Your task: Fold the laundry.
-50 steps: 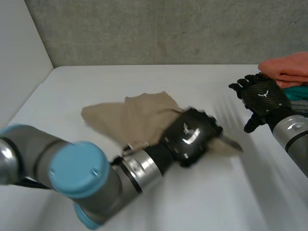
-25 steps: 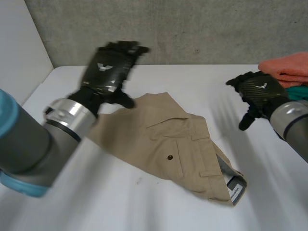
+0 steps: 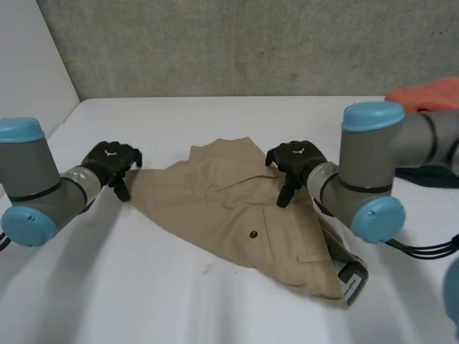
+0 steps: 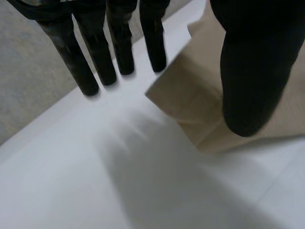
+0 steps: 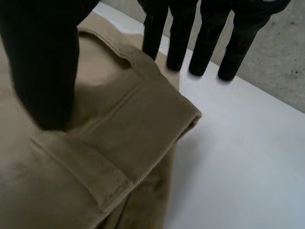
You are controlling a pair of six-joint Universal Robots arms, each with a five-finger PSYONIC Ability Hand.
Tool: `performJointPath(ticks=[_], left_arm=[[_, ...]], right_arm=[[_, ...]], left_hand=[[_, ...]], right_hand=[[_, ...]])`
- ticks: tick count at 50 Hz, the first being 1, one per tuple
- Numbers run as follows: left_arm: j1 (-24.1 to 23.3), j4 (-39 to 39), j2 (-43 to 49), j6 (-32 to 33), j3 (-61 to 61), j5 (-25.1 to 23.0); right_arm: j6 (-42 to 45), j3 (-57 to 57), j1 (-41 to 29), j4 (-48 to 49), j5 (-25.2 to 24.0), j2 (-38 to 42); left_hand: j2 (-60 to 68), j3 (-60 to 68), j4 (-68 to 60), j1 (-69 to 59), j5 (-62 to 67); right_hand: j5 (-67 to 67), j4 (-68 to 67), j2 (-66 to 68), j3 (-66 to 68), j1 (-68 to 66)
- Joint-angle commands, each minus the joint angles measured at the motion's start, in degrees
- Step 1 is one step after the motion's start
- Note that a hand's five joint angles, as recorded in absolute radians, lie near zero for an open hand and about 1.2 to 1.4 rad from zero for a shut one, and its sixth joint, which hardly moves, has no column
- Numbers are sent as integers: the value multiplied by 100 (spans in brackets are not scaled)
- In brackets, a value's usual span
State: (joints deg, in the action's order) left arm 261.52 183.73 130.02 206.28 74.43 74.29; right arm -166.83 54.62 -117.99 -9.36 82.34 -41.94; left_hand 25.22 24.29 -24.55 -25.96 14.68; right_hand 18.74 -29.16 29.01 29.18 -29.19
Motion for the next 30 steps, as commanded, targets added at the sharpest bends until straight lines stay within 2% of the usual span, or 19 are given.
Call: performJointPath(ticks=[1,2,5,7,15,18,21,26,30], left_arm=[[-145,-30,59,-27,-104,15],[-189,-22,59,-18,-104,24],[-338,-13,-28,-44,-95,146],[-400,-39,-195,-53,-86,252],[-585,-22,-2820,-597,239,595],[-541,-39,-3716,-834,239,657],[-532,-39,-4229,-949,204,666],[-541,-109,-5037,-1002,72,683],[-558,-232,-5267,-1002,37,789]], right_arm=[[151,-163,-4,628,186,292],[177,-154,-4,681,186,239],[361,-49,-22,717,151,-103],[537,135,13,743,124,-707],[1459,514,92,533,116,-2913],[1662,470,171,453,116,-3450],[1785,426,329,374,124,-4030],[1803,268,496,49,107,-4656],[1803,171,611,-302,-25,-4876]], left_hand=[[5465,5558,-5532,-5392,5520],[5478,5570,-5545,-5404,5532],[5478,5571,-5545,-5404,5532],[5478,5571,-5545,-5404,5532],[5478,5571,-5545,-5404,5532],[5478,5571,-5545,-5404,5532],[5478,5571,-5545,-5404,5532],[5478,5571,-5545,-5404,5532],[5478,5571,-5545,-5404,5532]], right_hand=[[4163,-4121,4136,4119,-4118],[5117,-5074,5089,5072,-5071],[5126,-5084,5099,5082,-5081],[5126,-5084,5099,5082,-5081],[5126,-5084,5099,5082,-5081],[5126,-5084,5099,5082,-5081],[5126,-5084,5099,5082,-5081],[5126,-5084,5099,5082,-5081],[5126,-5084,5099,5082,-5081]])
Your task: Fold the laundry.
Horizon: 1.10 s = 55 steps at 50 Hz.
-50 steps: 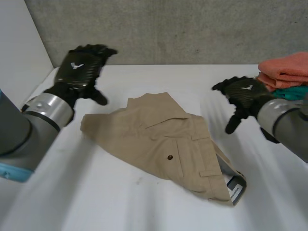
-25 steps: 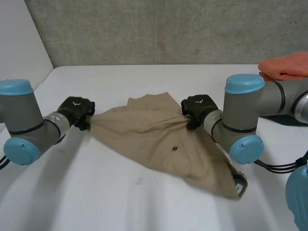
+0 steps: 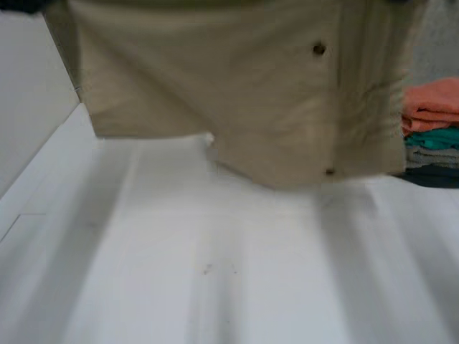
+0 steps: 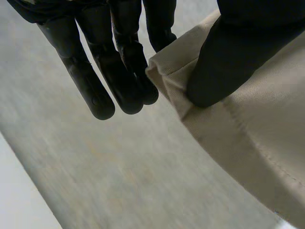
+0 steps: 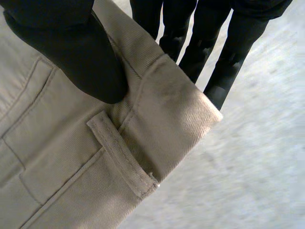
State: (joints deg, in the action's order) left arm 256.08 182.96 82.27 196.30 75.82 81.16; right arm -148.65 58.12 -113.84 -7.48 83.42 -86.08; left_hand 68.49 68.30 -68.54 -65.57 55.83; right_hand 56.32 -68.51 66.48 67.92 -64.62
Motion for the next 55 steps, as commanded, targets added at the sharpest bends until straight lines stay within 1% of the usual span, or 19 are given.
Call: performJointPath(ticks=[1,6,14,18,19,22,23,24,26,27,29,30,31,33,35,41,46,50,55], left_arm=[[-14,-199,-492,-4,-103,110],[-41,-454,-221,-4,3,128],[-163,-358,1369,48,-277,110],[-313,186,2388,57,-980,145],[-313,344,2608,57,-1190,145],[-304,906,3206,48,-1911,145],[-313,1343,3408,48,-2244,171],[-348,1600,3480,48,-2386,198],[-383,2197,3524,57,-2563,259],[-392,2835,3507,49,-2607,364],[-410,3401,3507,40,-2599,452],[-418,3665,3498,22,-2581,488],[-453,4059,3480,5,-2503,540],[-524,4230,3384,5,-2345,584],[-629,4230,3104,5,-2029,620],[-691,3950,2690,39,-966,655],[-726,3387,2224,48,351,664],[-752,3000,1960,66,1460,708],[-849,2535,1942,162,2707,1084]], right_arm=[[-15,-187,204,-543,-176,-471],[-24,-161,213,-939,-335,-357],[-42,-178,204,-1036,-317,1039],[-77,-590,117,-554,-221,1953],[-120,-792,108,-144,-81,2285],[-182,-1004,90,771,113,2639],[-252,-1092,55,1540,209,2762],[-296,-1119,37,1931,228,2815],[-419,-1128,-24,2722,219,2842],[-533,-1128,-94,3535,219,2842],[-656,-1110,-112,4155,219,2842],[-848,-1084,-138,4767,184,2833],[-928,-1092,-139,4956,175,2833],[-1113,-1101,-139,5256,114,2851],[-1377,-1093,-130,5292,-27,2895],[-1553,-891,-121,4959,-326,3088],[-1545,-487,-60,3994,-738,3394],[-1352,-57,-42,3308,-941,3685],[-755,637,-16,2648,-967,3748]], left_hand=[[1151,1169,-1146,-1443,1417],[1151,1169,-1146,-1443,1417],[1151,1169,-1146,-1443,1417],[1151,1169,-1146,-1443,1417],[1151,1169,-1146,-1443,1417],[1151,1169,-1146,-1443,1417],[1151,1169,-1146,-1443,1417],[1151,1169,-1146,-1443,1417],[1151,1169,-1146,-1443,1417],[1151,1169,-1146,-1443,1417],[1151,1169,-1146,-1443,1417],[1151,1169,-1146,-1443,1417],[1151,1169,-1146,-1443,1417],[1151,1169,-1146,-1443,1417],[1151,1169,-1146,-1443,1417],[1151,1169,-1146,-1443,1417],[1151,1169,-1146,-1443,1417],[1151,1169,-1146,-1443,1417],[1151,1169,-1146,-1443,1417]], right_hand=[[1368,-1149,1352,1208,-1538],[1368,-1149,1352,1208,-1538],[1368,-1149,1352,1208,-1538],[1368,-1149,1352,1208,-1538],[1368,-1149,1352,1208,-1538],[1368,-1149,1352,1208,-1538],[1368,-1149,1352,1208,-1538],[1368,-1149,1352,1208,-1538],[1368,-1149,1352,1208,-1538],[1368,-1149,1352,1208,-1538],[1368,-1149,1352,1208,-1538],[1368,-1149,1352,1208,-1538],[1368,-1149,1352,1208,-1538],[1368,-1149,1352,1208,-1538],[1368,-1149,1352,1208,-1538],[1368,-1149,1352,1208,-1538],[1368,-1149,1352,1208,-1538],[1368,-1149,1352,1208,-1538],[1368,-1149,1352,1208,-1538]])
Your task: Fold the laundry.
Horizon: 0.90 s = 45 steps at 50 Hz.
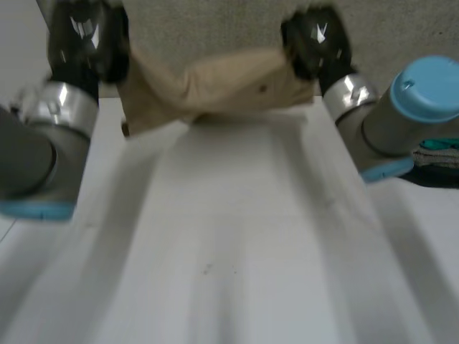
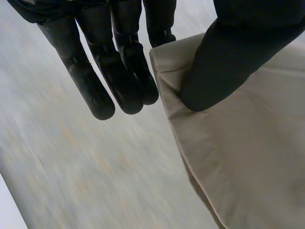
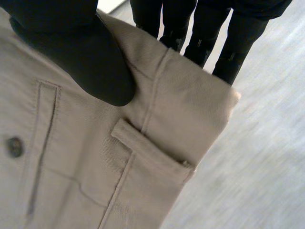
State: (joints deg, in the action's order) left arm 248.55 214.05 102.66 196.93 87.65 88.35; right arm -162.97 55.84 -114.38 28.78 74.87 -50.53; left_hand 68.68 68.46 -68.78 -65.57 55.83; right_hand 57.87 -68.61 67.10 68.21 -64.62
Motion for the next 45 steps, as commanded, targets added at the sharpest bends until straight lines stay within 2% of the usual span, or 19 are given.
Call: performJointPath(ticks=[1,6,11,15,19,23,26,29,31,34,38,40,45], left_arm=[[-131,-671,-97,152,1649,446],[-404,-1619,-132,705,2071,806],[-632,-2770,-404,1145,2309,1044],[-755,-3859,-1132,1181,2537,1062],[-896,-4432,-1467,1190,2634,1044],[-1159,-4793,-1486,1251,2696,1044],[-1265,-4847,-1460,1242,2635,1035],[-1266,-4803,-1415,1260,2450,1035],[-1266,-4637,-1389,1321,2066,974],[-1213,-4259,-1240,1392,1695,816],[-854,-3512,-678,1418,1141,403],[-520,-3230,-301,1418,834,61],[-203,-2852,754,1444,122,-835]], right_arm=[[818,1024,65,-1058,-131,158],[1617,1973,197,-1690,-184,-202],[2268,2956,197,-2375,-87,-1123],[2383,3493,180,-3042,-52,-1730],[2410,3906,162,-3990,36,-2407],[2629,4259,162,-4635,89,-2594],[2909,4496,162,-4671,115,-2603],[3034,4611,214,-4627,80,-2603],[3043,4646,214,-4513,63,-2585],[3016,4690,214,-4285,54,-2550],[3008,4743,197,-4004,71,-2550],[2999,4769,179,-3924,63,-2550],[2990,4796,170,-3766,54,-2515]], left_hand=[[1132,1154,-1122,-1443,1417],[1132,1154,-1122,-1443,1417],[1132,1154,-1122,-1443,1417],[1132,1154,-1122,-1443,1417],[1132,1154,-1122,-1443,1417],[1132,1154,-1122,-1443,1417],[1132,1154,-1122,-1443,1417],[-3359,-3336,3368,3047,-3073],[-5868,-5846,5878,5557,-5583],[-5595,-5573,5605,5283,-5310],[-5024,-5002,5034,4712,-4739],[-4956,-4933,4965,4644,-4670],[-4520,-4497,4529,4208,-4234]], right_hand=[[1213,-1139,1290,1179,-1538],[1213,-1139,1290,1179,-1538],[1213,-1139,1290,1179,-1538],[1213,-1139,1290,1179,-1538],[1213,-1139,1290,1179,-1538],[1213,-1139,1290,1179,-1538],[1213,-1139,1290,1179,-1538],[1213,-1139,1290,1179,-1538],[1213,-1139,1290,1179,-1538],[1213,-1139,1290,1179,-1538],[1213,-1139,1290,1179,-1538],[1213,-1139,1290,1179,-1538],[1213,-1139,1290,1179,-1538]])
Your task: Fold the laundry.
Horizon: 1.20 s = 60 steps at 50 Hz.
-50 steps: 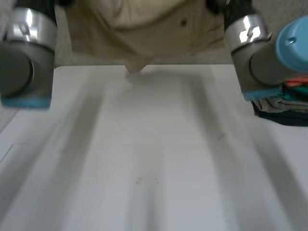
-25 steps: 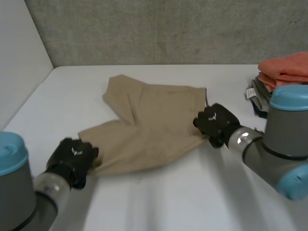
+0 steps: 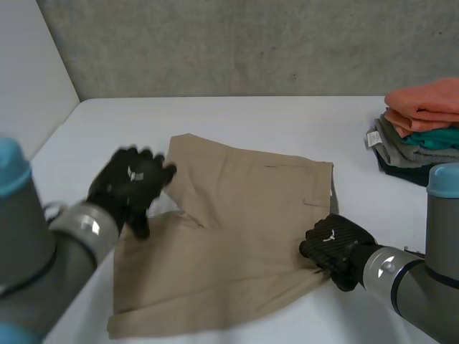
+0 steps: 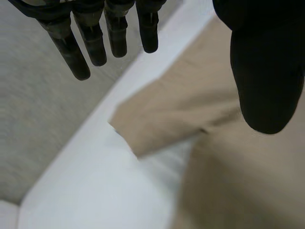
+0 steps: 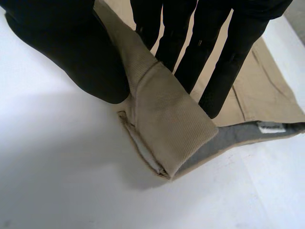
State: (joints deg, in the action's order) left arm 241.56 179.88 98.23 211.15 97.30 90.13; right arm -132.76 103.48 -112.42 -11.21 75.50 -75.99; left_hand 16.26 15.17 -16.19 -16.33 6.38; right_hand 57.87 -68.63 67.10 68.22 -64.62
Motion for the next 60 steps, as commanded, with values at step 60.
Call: performJointPath(ticks=[60], left_arm=[[796,970,4186,286,-3138,-1234]], right_arm=[[-435,75,19,734,-9,278]], left_hand=[[942,1052,-949,-935,930]], right_hand=[[1213,-1137,1290,1178,-1538]])
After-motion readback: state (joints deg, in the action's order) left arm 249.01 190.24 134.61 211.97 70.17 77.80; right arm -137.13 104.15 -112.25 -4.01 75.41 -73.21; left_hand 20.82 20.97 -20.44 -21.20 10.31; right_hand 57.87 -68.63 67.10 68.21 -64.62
